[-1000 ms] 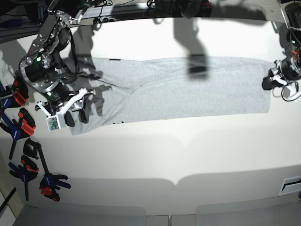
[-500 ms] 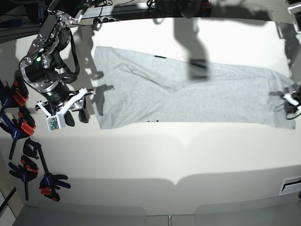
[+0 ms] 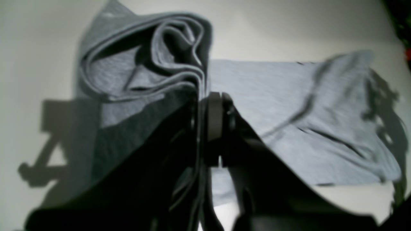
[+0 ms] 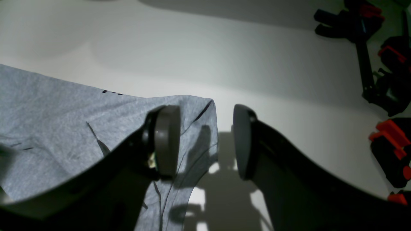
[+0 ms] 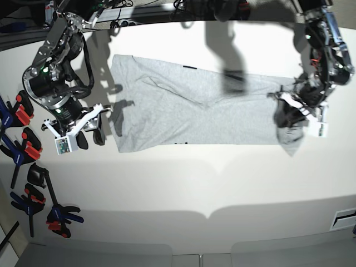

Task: Fold the T-shirt properly
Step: 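Grasp the strip end with the left gripper and fold it toward the middle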

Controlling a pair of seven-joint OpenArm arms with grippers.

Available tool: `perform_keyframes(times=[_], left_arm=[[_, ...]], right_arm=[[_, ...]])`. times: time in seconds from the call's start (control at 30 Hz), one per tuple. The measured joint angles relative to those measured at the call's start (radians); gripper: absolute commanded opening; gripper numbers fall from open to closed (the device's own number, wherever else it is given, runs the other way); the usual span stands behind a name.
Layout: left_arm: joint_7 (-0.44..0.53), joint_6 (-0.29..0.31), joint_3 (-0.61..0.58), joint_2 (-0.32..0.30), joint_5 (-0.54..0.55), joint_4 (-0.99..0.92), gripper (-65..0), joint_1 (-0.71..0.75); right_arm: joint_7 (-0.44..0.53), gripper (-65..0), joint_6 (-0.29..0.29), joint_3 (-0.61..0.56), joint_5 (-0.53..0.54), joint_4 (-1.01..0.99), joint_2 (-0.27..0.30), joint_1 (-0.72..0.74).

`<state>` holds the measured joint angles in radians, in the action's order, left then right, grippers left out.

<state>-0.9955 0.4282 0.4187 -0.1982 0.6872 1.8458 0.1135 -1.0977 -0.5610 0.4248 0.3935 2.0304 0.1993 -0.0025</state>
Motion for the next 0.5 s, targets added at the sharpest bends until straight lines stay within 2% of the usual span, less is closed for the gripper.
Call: perform_keyframes(times=[0.1, 0.27, 0.5], left_arm=[[0.000, 0.026, -0.010, 0.049, -0.010, 0.000, -65.0, 0.000], [0.053, 0.026, -0.125, 0.033, -0.177, 0.000, -65.0, 0.000], [0.056, 0.027, -0.243, 0.035, -0.191, 0.000, -65.0, 0.000]], right_arm=[[0.000, -39.1, 0.000, 0.000, 0.000, 0.000, 0.000, 0.000], [0.000, -39.1, 0.000, 0.000, 0.000, 0.000, 0.000, 0.000], [0.000, -39.1, 0.000, 0.000, 0.000, 0.000, 0.000, 0.000]])
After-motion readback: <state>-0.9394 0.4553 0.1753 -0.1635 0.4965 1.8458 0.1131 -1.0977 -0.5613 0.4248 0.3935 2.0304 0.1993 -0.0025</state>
